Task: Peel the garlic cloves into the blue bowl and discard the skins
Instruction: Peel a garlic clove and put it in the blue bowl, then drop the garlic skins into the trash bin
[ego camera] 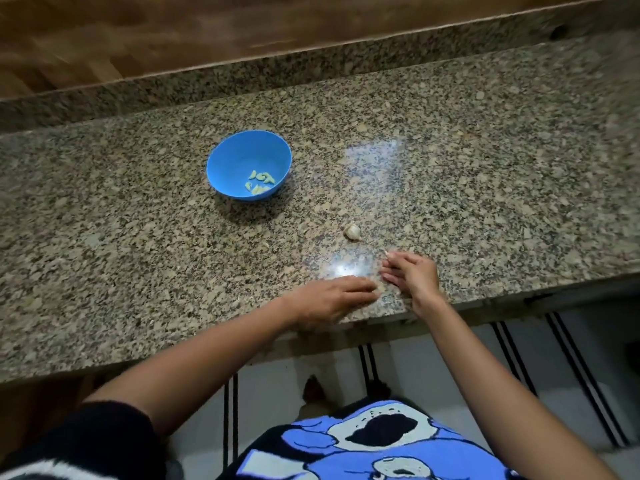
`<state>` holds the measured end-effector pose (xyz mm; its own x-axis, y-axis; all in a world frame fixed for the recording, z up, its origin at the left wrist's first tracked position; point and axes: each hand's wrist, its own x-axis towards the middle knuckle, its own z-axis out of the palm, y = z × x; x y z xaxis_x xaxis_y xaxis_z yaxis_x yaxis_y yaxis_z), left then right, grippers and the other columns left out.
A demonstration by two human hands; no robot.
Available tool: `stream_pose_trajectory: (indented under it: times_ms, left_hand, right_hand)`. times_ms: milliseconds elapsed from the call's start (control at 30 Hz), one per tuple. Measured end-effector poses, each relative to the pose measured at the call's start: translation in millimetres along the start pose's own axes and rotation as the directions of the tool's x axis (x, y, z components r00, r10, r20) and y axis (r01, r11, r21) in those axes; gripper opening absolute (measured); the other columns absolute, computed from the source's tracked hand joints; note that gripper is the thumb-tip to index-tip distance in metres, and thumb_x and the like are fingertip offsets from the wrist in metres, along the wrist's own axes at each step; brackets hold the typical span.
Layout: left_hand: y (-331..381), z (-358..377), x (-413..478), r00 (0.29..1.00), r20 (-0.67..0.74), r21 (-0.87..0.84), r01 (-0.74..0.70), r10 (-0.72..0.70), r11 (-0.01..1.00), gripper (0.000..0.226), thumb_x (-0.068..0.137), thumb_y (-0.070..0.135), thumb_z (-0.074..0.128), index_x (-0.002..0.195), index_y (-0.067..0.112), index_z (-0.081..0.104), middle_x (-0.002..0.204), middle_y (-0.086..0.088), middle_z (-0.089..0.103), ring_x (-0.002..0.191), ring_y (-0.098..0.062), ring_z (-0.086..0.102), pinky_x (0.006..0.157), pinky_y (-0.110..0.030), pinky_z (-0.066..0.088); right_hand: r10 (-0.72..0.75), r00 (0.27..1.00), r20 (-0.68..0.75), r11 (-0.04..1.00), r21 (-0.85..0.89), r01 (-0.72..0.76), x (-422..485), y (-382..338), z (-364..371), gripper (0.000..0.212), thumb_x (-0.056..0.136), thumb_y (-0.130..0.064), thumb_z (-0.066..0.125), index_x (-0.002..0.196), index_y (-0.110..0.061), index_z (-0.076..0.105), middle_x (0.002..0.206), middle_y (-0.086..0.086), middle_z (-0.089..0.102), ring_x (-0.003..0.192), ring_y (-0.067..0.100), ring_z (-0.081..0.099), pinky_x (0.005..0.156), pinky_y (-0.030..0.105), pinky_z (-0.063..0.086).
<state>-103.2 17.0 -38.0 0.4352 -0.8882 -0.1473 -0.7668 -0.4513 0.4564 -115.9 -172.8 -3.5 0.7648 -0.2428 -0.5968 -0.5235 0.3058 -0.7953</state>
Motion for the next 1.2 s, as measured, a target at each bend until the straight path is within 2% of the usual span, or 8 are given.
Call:
stream_pose_trajectory:
  times_ms: [467, 667, 733, 800, 833, 900, 1000, 1200]
  left_hand:
    - [-41.1, -9.8, -107.8, 0.94, -0.176, 0.273, -0.238, 0.292, 0.932, 0.027, 0.088, 0.012, 0.051, 0.105, 0.002, 0.069, 0.104, -0.012, 0.069, 0.094, -0.022, 0.067, 0.077, -0.028, 0.057]
    - [-39.8, -12.6, -145.9, 0.951, -0.287, 0.22, 0.185, -0.117, 0.958, 0.02, 0.075, 0.017, 0.068, 0.093, 0.008, 0.068, 0.092, -0.007, 0.069, 0.074, -0.016, 0.068, 0.062, -0.025, 0.058]
    - [-23.2, -17.2, -152.1, 0.77, -0.42, -0.059, 0.505, -0.48, 0.861, 0.01, 0.08, 0.016, 0.065, 0.087, 0.01, 0.069, 0.085, -0.004, 0.07, 0.069, -0.014, 0.068, 0.061, -0.027, 0.059]
    - [-14.2, -21.8, -164.5, 0.289, -0.284, -0.673, 0.619, -0.914, 0.405, 0.008, 0.082, 0.01, 0.067, 0.089, 0.01, 0.072, 0.09, -0.004, 0.07, 0.075, -0.014, 0.069, 0.066, -0.028, 0.059]
    - [-12.9, -22.0, -177.0, 0.135, -0.055, -0.917, 0.384, -0.989, 0.103, 0.011, 0.08, 0.005, 0.068, 0.089, 0.008, 0.073, 0.096, -0.008, 0.07, 0.08, -0.016, 0.07, 0.069, -0.028, 0.059]
    - [-2.3, -25.4, -212.7, 0.104, 0.223, -0.919, -0.309, -0.969, -0.245, 0.009, 0.077, -0.003, 0.067, 0.081, 0.0, 0.074, 0.101, -0.017, 0.068, 0.081, -0.018, 0.071, 0.068, -0.023, 0.058]
    - [35.7, -5.2, -270.6, -0.003, 0.277, -0.53, -0.835, -0.961, -0.15, 0.015, 0.056, -0.014, 0.08, 0.063, -0.003, 0.072, 0.081, -0.016, 0.071, 0.063, -0.015, 0.07, 0.056, -0.019, 0.056]
    - [122.2, 74.6, -381.5, -0.355, 0.452, -0.244, -0.932, -0.818, 0.269, 0.04, 0.094, -0.002, 0.049, 0.061, 0.0, 0.072, 0.064, -0.008, 0.07, 0.055, -0.012, 0.068, 0.048, -0.018, 0.053]
  right_hand:
    - [-0.134, 0.987, -0.09, 0.988, -0.096, 0.125, -10.4, 16.3, 52.4, 0.007, 0.088, -0.007, 0.06, 0.085, -0.006, 0.066, 0.073, 0.01, 0.067, 0.061, 0.017, 0.064, 0.056, 0.019, 0.056]
    - [-0.08, 0.993, 0.093, 0.985, -0.148, 0.093, -20.3, 24.0, 76.6, 0.01, 0.089, -0.004, 0.058, 0.085, 0.001, 0.066, 0.071, 0.013, 0.065, 0.06, 0.019, 0.062, 0.061, 0.027, 0.055]
    - [-0.041, 0.977, 0.207, 0.975, -0.205, 0.085, -26.2, 25.7, 85.3, 0.011, 0.089, -0.004, 0.058, 0.082, 0.001, 0.066, 0.071, 0.014, 0.065, 0.06, 0.021, 0.062, 0.062, 0.031, 0.055]
    - [0.01, 0.938, 0.346, 0.955, -0.281, 0.093, -34.0, 25.8, 98.6, 0.008, 0.087, -0.004, 0.06, 0.083, 0.0, 0.066, 0.071, 0.013, 0.066, 0.061, 0.021, 0.063, 0.064, 0.033, 0.055]
    - [0.034, 0.909, 0.416, 0.942, -0.317, 0.11, -37.6, 27.0, 108.2, 0.007, 0.087, -0.003, 0.06, 0.084, -0.001, 0.066, 0.07, 0.012, 0.067, 0.062, 0.02, 0.064, 0.064, 0.031, 0.056]
    - [0.083, 0.827, 0.556, 0.913, -0.375, 0.16, -48.0, 33.4, 137.0, 0.006, 0.086, -0.002, 0.061, 0.085, -0.002, 0.067, 0.069, 0.011, 0.067, 0.062, 0.019, 0.064, 0.062, 0.026, 0.056]
    - [0.232, 0.667, 0.708, 0.881, -0.444, 0.164, -84.0, 59.7, 199.1, 0.013, 0.088, 0.001, 0.058, 0.077, -0.003, 0.064, 0.066, 0.011, 0.063, 0.053, 0.012, 0.061, 0.056, 0.021, 0.051]
    - [0.548, 0.355, 0.757, 0.761, -0.628, 0.166, -200.7, 158.0, 309.4, 0.015, 0.091, 0.002, 0.052, 0.099, 0.012, 0.06, 0.065, 0.01, 0.061, 0.043, 0.007, 0.06, 0.05, 0.016, 0.052]
